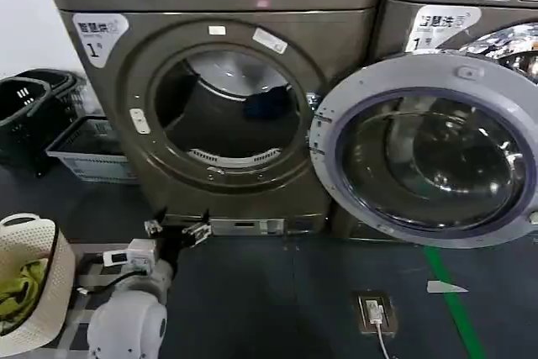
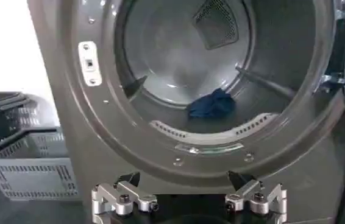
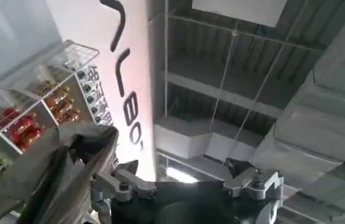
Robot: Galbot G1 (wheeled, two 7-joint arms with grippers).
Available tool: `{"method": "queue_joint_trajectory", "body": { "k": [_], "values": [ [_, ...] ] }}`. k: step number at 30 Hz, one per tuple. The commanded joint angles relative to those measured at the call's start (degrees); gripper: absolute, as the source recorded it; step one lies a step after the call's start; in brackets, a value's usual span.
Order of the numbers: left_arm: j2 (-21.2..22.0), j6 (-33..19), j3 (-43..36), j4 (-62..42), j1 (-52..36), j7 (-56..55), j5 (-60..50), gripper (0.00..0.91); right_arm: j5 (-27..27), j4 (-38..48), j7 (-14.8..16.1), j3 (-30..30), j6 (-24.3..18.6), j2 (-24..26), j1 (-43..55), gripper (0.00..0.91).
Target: Grasp the clothes from the dryer.
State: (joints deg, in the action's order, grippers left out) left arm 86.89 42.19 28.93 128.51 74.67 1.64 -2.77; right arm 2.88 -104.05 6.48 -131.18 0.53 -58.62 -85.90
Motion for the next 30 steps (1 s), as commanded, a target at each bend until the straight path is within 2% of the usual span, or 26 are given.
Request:
{"method": "queue_joint_trajectory", "body": {
  "k": [1,8,30],
  "values": [
    [-0.04,2.81,0.0,-0.03,-0.16,0.03,-0.03,0.907,0.38,-0.03,-0.4,-0.25,-0.29,-0.08,0.08,0.907],
    [-0.02,2.81,-0.79,-0.21,-0.42,0.05,-0.39,0.907,3.37,-0.68,-2.11,-1.13,0.81,-0.17,0.04,0.907],
    [-0.13,2.81,-1.26,-0.4,-0.37,0.34,-0.55,0.907,3.32,0.61,-2.62,-3.55,0.99,-0.56,-0.98,0.907]
  ]
}}
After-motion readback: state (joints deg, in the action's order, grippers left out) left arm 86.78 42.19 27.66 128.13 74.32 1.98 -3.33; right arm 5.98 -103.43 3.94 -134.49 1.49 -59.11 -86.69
